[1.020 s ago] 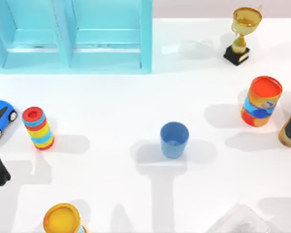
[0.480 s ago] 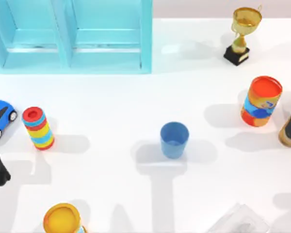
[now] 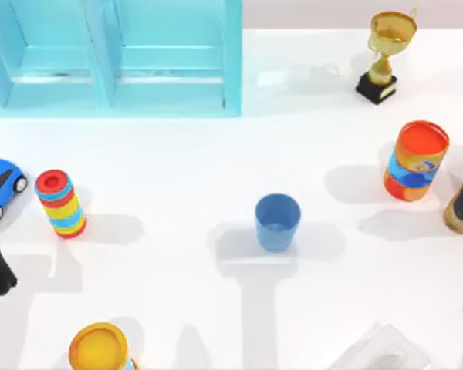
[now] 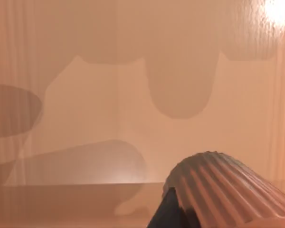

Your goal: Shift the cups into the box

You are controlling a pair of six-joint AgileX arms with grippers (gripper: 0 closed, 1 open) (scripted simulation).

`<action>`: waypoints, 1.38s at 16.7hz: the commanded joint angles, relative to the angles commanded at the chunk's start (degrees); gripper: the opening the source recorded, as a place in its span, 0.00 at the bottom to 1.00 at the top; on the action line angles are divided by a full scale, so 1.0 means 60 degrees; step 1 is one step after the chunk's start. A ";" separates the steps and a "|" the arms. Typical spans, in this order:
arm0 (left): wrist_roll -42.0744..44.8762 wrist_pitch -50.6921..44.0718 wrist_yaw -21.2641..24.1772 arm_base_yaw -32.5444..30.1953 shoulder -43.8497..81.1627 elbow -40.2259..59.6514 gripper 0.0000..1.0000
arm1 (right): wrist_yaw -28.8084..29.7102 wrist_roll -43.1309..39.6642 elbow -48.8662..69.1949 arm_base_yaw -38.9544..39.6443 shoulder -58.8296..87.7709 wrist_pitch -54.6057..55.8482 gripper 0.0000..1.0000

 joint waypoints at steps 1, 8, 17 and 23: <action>0.0000 0.0000 0.0000 0.0000 0.0000 0.0000 1.00 | 0.0000 0.0000 0.0000 0.0000 0.0000 0.0000 0.00; 0.0000 0.0000 0.0000 0.0000 0.0000 0.0000 1.00 | 0.0000 0.0000 0.0000 0.0000 0.0000 0.0000 0.53; 0.0000 0.0000 0.0000 0.0000 0.0000 0.0000 1.00 | 0.0000 0.0000 0.0000 0.0000 0.0000 0.0000 1.00; 0.0000 0.0000 0.0000 0.0000 0.0000 0.0000 1.00 | 0.0000 0.0000 0.0003 -0.0007 -0.0005 -0.0002 1.00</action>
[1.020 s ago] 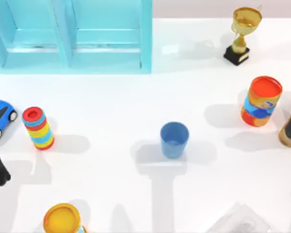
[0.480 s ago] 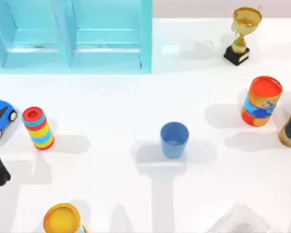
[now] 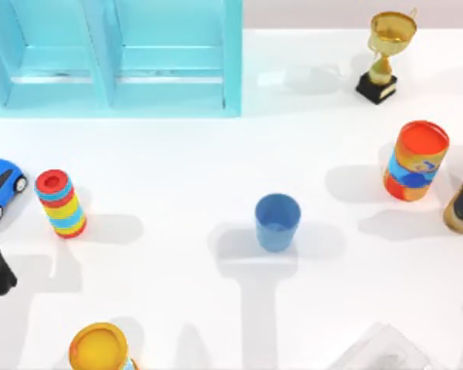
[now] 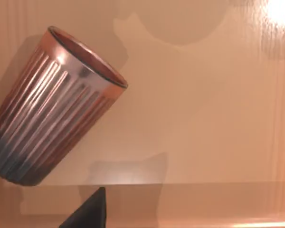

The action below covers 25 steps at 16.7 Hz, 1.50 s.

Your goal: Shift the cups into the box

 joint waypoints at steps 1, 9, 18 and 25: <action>0.0000 0.0000 0.0000 0.0000 0.0000 0.0000 1.00 | 0.0000 -0.0006 0.0029 0.0000 0.0005 -0.0029 1.00; 0.0000 0.0000 0.0000 0.0000 0.0000 0.0000 1.00 | 0.0000 -0.0090 0.3106 -0.0073 0.0168 -0.2972 1.00; 0.0000 0.0000 0.0000 0.0000 0.0000 0.0000 1.00 | -0.0003 0.0050 0.3947 0.0067 0.0188 -0.3752 1.00; 0.0000 0.0000 0.0000 0.0000 0.0000 0.0000 1.00 | 0.0232 0.3056 0.5542 0.3025 0.1731 -0.3794 1.00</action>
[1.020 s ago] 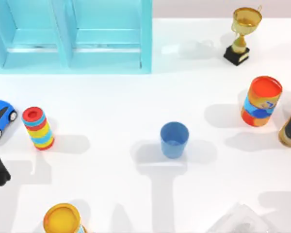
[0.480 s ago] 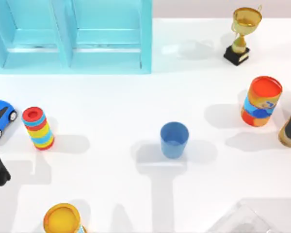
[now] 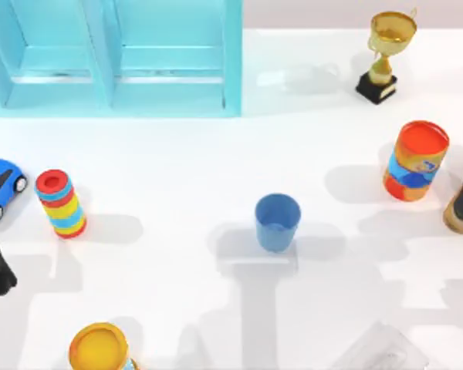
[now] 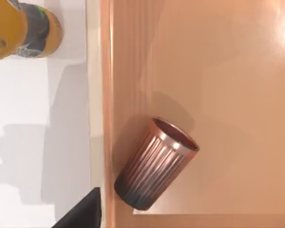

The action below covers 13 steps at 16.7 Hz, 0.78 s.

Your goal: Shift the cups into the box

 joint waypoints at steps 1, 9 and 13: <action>0.0000 0.0000 0.0000 0.0000 0.0000 0.0000 1.00 | 0.0049 0.0650 0.0339 0.0645 0.0354 -0.0010 1.00; 0.0000 0.0000 0.0000 0.0000 0.0000 0.0000 1.00 | 0.0441 0.6118 0.3002 0.6115 0.3684 -0.0137 1.00; 0.0000 0.0000 0.0000 0.0000 0.0000 0.0000 1.00 | 0.0575 0.8151 0.3841 0.8142 0.5166 -0.0223 1.00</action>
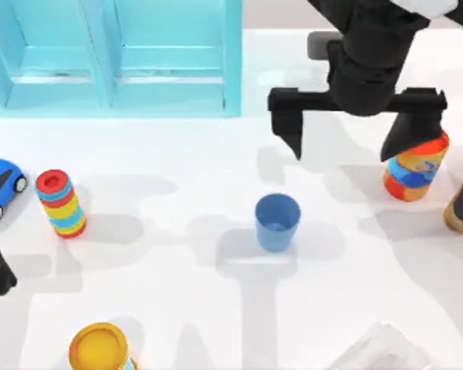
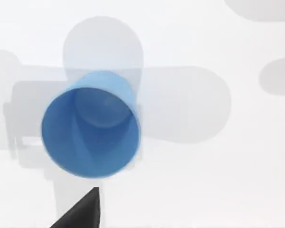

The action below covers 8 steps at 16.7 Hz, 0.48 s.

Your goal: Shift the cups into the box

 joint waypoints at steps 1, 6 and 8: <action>0.0000 0.0000 0.0000 0.0000 0.0000 0.0000 1.00 | 0.0022 0.0349 0.0135 0.0346 0.0269 -0.0017 1.00; 0.0000 0.0000 0.0000 0.0000 0.0000 0.0000 1.00 | 0.0055 0.0893 0.0337 0.0878 0.0697 -0.0044 1.00; 0.0000 0.0000 0.0000 0.0000 0.0000 0.0000 1.00 | 0.0039 0.0881 0.0302 0.0848 0.0672 -0.0035 1.00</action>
